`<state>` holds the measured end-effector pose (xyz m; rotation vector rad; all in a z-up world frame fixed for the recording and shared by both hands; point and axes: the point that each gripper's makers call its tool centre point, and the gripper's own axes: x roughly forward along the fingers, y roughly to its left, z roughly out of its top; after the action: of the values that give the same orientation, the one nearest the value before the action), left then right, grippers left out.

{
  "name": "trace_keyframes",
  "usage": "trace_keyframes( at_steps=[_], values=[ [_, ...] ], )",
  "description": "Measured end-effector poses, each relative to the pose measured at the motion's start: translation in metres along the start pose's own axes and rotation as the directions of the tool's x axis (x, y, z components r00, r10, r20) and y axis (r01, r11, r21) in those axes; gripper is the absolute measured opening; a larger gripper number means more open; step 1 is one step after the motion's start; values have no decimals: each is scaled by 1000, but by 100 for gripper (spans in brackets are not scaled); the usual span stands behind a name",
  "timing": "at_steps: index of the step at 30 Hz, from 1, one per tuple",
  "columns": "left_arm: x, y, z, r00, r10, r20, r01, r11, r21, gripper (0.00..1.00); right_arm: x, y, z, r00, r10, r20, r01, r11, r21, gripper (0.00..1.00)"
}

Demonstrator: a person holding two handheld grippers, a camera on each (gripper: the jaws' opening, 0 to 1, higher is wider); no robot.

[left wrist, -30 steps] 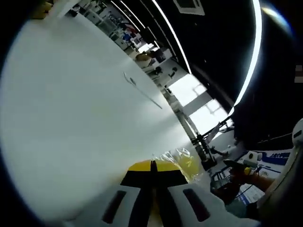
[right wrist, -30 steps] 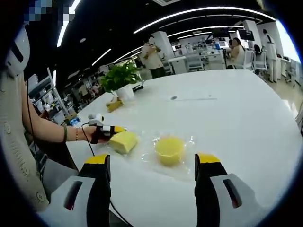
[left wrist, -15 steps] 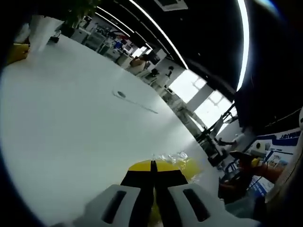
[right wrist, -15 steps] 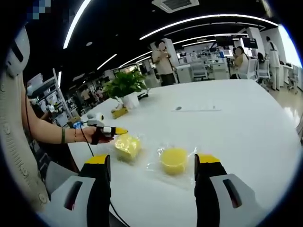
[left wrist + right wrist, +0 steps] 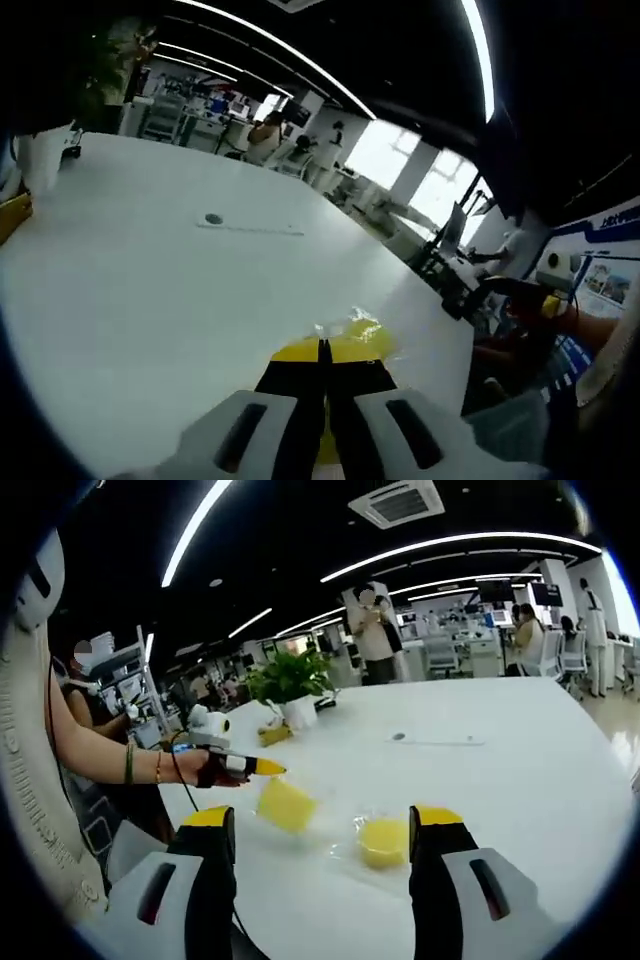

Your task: Compare the silicone blocks by pressing each to a similar depth, holding the contact briefly, and releasing to observe deformation and rebound differences across the visible hardness samples.

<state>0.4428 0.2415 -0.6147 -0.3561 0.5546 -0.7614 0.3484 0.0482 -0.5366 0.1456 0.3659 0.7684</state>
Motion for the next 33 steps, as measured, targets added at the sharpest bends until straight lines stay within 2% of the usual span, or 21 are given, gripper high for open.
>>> trace_keyframes(
  at_steps=[3, 7, 21, 27, 33],
  values=[
    [-1, -14, 3, 1000, 4, 3, -4, 998, 61, 0, -6, 3, 6, 1000, 10, 19, -9, 1000, -14, 65],
    [-4, -21, 8, 1000, 15, 10, -16, 997, 80, 0, -11, 3, 10, 999, 14, 33, -14, 1000, -26, 66],
    [-20, -65, 64, 998, 11, 56, -23, 976, 215, 0, -22, -1, 31, 997, 50, 63, -45, 996, -71, 67],
    [-25, -85, 88, 996, -17, 82, -4, 968, 252, 0, -20, -1, 42, 996, 65, 63, -58, 993, -100, 68],
    [-28, -101, 103, 995, -53, 81, 27, 956, 292, 0, -17, -3, 54, 995, 91, 50, -84, 987, -135, 68]
  ],
)
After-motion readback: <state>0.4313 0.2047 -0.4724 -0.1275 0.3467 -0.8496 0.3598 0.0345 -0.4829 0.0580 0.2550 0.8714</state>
